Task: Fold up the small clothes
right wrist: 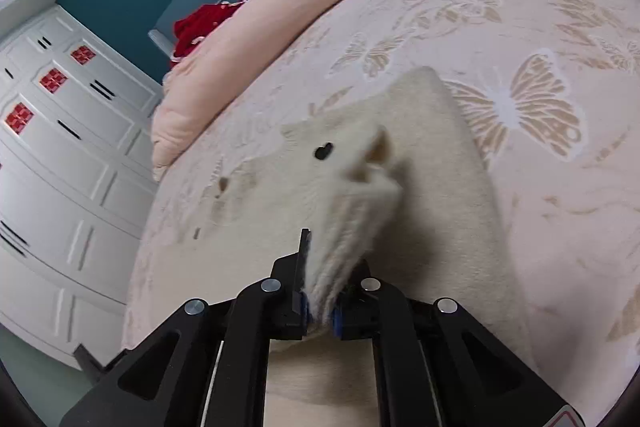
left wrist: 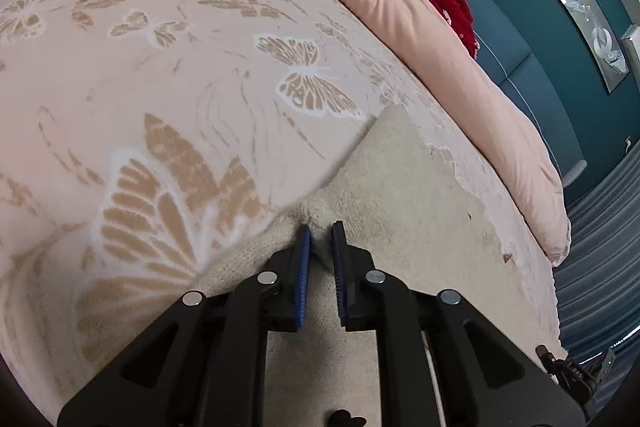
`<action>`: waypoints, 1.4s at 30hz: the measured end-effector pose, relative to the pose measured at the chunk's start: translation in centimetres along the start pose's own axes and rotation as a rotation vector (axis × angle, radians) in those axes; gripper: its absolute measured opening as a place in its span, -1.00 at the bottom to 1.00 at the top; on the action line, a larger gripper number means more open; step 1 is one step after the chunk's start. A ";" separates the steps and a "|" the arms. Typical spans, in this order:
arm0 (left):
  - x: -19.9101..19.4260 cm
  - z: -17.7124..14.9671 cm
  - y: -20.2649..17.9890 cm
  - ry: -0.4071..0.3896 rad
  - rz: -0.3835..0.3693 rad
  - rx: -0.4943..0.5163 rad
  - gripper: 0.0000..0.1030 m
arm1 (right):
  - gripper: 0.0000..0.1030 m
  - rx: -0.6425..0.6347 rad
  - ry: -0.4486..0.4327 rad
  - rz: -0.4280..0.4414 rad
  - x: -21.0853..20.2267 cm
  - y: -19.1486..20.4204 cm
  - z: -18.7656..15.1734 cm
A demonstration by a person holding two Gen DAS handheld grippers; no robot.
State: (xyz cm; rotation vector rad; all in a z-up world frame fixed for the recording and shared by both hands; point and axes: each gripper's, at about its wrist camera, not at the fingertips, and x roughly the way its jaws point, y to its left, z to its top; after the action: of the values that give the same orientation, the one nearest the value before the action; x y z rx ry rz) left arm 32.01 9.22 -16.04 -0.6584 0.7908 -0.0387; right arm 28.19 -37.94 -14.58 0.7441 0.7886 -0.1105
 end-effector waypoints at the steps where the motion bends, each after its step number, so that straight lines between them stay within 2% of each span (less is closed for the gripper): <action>1: -0.1 -0.2 0.1 -0.009 -0.010 0.004 -0.77 | -0.89 -0.002 0.042 -0.051 0.9 -0.7 -0.3; 3: -0.3 -0.5 0.4 -0.020 -0.030 -0.001 -0.76 | -0.85 0.036 0.029 -0.006 0.1 -1.6 -0.3; 5: -0.4 -1.0 0.6 -0.041 -0.046 0.003 -0.73 | -0.58 0.057 -0.027 -0.093 -2.6 -1.4 -0.5; 7: -0.5 -1.3 0.6 -0.056 -0.058 0.005 -0.71 | -0.57 0.012 -0.151 -0.162 -6.4 0.3 -1.3; 8: -0.4 -1.3 0.6 -0.060 -0.062 0.008 -0.71 | -0.57 -0.029 -0.178 -0.146 -7.6 1.7 -1.7; 9: -0.4 -1.3 0.6 -0.063 -0.063 0.010 -0.71 | -0.57 -0.065 -0.167 -0.103 -8.0 3.3 -2.0; 12: -0.5 -1.4 0.5 -0.070 -0.069 0.012 -0.71 | -0.61 -0.203 0.038 0.056 -3.3 10.8 -3.1; 14: -0.6 -1.4 0.8 -0.072 -0.084 0.000 -0.71 | -0.66 -0.353 0.146 0.112 1.1 17.1 -5.4; 16: -0.5 -1.5 1.0 -0.076 -0.096 -0.006 -0.70 | -0.70 -0.515 0.241 0.115 6.1 22.9 -8.0; 17: -0.5 -1.5 1.1 -0.077 -0.100 -0.008 -0.69 | -0.71 -0.556 0.287 0.117 8.3 25.0 -9.1; 18: -0.5 -1.6 1.2 -0.079 -0.104 -0.008 -0.69 | -0.71 -0.583 0.334 0.112 10.7 26.5 -10.1; 20: -0.4 -1.7 1.4 -0.080 -0.109 -0.008 -0.68 | -0.79 -0.645 0.366 0.032 14.3 27.6 -11.9; 21: -0.2 -1.7 1.5 -0.081 -0.113 -0.007 -0.66 | -0.83 -0.656 0.360 0.026 15.0 27.1 -12.4; 22: -0.2 -1.8 1.6 -0.084 -0.121 -0.007 -0.66 | -0.86 -0.640 0.345 0.067 15.0 26.3 -12.0; 23: -0.1 -1.9 1.7 -0.087 -0.129 -0.010 -0.66 | -1.00 -0.600 0.349 0.090 14.3 25.4 -11.5; 24: -0.2 -1.9 1.7 -0.091 -0.130 -0.008 -0.66 | -1.00 -0.546 0.331 0.080 13.0 24.1 -10.5; 26: -0.3 -2.0 1.6 -0.094 -0.130 -0.005 -0.66 | -1.00 -0.496 0.228 0.059 9.1 21.8 -8.5; 27: -0.3 -1.9 1.6 -0.095 -0.130 -0.005 -0.66 | -1.00 -0.478 0.187 0.032 7.1 19.5 -7.3; 29: -0.3 -1.9 1.6 -0.095 -0.129 -0.003 -0.66 | -1.00 -0.425 0.126 -0.099 4.6 14.3 -4.8; 31: -0.3 -2.0 1.6 -0.094 -0.127 -0.003 -0.66 | -1.00 -0.321 0.113 -0.258 2.8 7.3 -2.3; 32: -0.3 -2.0 1.6 -0.094 -0.125 0.000 -0.66 | -1.00 -0.255 0.103 -0.259 1.5 3.9 -1.2; 33: -0.3 -2.0 1.6 -0.094 -0.121 0.003 -0.66 | -1.00 -0.180 0.088 -0.221 0.0 1.5 -0.4; 34: -0.3 -2.0 1.5 -0.093 -0.118 0.005 -0.66 | -1.00 -0.124 0.054 -0.233 -1.9 0.0 0.1; 36: -0.2 -2.0 1.5 -0.092 -0.110 0.008 -0.66 | -0.78 -0.117 -0.023 -0.244 -5.2 -0.9 0.4; 37: -0.2 -2.0 1.4 -0.091 -0.106 0.010 -0.66 | -0.73 -0.128 -0.031 -0.239 -5.9 -0.9 0.3; 39: -0.2 -1.9 1.2 -0.089 -0.098 0.013 -0.66 | -0.73 -0.159 0.010 -0.221 -5.6 -0.9 -0.3; 40: -0.2 -1.8 1.1 -0.086 -0.093 0.015 -0.66 | -0.74 -0.186 0.053 -0.247 -4.4 -1.2 -0.7; 41: -0.2 -1.7 1.0 -0.081 -0.085 0.016 -0.66 | -0.91 -0.215 0.095 -0.295 -3.2 -1.7 -1.2; 42: -0.2 -1.6 0.8 -0.071 -0.079 0.015 -0.66 | -0.92 -0.226 0.093 -0.316 -2.8 -1.9 -1.6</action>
State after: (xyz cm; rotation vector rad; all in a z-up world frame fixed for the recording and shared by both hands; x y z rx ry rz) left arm 30.63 9.09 -17.13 -0.6728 0.6955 -0.0928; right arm 24.53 -38.78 -14.46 0.4098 0.9859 -0.2679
